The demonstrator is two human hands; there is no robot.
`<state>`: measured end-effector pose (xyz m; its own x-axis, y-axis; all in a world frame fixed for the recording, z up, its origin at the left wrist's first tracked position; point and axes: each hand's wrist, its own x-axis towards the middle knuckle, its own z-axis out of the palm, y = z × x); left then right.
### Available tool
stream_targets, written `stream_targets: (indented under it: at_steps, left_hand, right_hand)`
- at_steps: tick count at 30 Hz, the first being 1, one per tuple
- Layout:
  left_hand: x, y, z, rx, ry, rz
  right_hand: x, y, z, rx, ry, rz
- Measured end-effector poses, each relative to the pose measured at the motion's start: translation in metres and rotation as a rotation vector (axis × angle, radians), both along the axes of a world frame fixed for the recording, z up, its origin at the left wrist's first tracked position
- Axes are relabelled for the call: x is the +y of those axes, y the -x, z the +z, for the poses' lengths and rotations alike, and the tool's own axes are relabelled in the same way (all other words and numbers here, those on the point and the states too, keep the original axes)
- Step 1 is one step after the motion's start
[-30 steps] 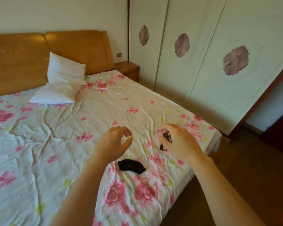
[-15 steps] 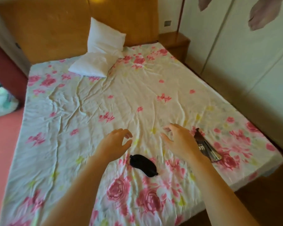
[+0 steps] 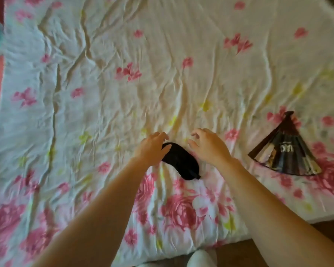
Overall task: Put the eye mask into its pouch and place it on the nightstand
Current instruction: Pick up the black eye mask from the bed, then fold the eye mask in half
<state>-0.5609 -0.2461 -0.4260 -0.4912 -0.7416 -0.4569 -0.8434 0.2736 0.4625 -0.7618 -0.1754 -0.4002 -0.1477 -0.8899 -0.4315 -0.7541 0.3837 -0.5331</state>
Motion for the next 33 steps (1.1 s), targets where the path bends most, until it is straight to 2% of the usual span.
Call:
stream_targets:
  at_steps: [4, 8, 11, 14, 19, 23, 25, 28, 33]
  left_hand:
    - [-0.005, 0.004, -0.074, -0.099, -0.019, -0.034]
    - [-0.007, 0.003, -0.11, -0.119, -0.023, 0.018]
    - [-0.006, 0.007, -0.121, -0.104, -0.014, 0.061]
    - [-0.004, 0.01, -0.124, -0.024, -0.151, 0.197]
    - [0.003, 0.002, -0.117, 0.054, -0.224, 0.323]
    - [0.007, -0.004, -0.092, 0.202, -0.381, 0.485]
    - [0.007, -0.003, -0.067, 0.371, -0.505, 0.626]
    - [0.009, 0.003, -0.013, 0.629, -0.662, 0.789]
    - [0.023, 0.018, 0.094, 0.97, -0.854, 0.945]
  right_hand:
    - [0.007, -0.01, -0.076, -0.037, -0.095, -0.026]
    - [0.018, -0.019, -0.123, -0.055, -0.179, -0.05]
    - [0.027, -0.032, -0.145, -0.023, -0.179, -0.082]
    - [0.029, -0.039, -0.154, 0.017, -0.192, -0.101]
    - [0.041, -0.027, -0.159, -0.185, -0.364, -0.109]
    - [0.046, -0.008, -0.123, -0.405, -0.312, -0.217]
    - [0.045, 0.003, -0.096, -0.503, -0.261, -0.371]
    - [0.043, 0.016, -0.043, -0.603, -0.114, -0.588]
    - [0.044, 0.021, 0.069, -0.787, 0.141, -0.795]
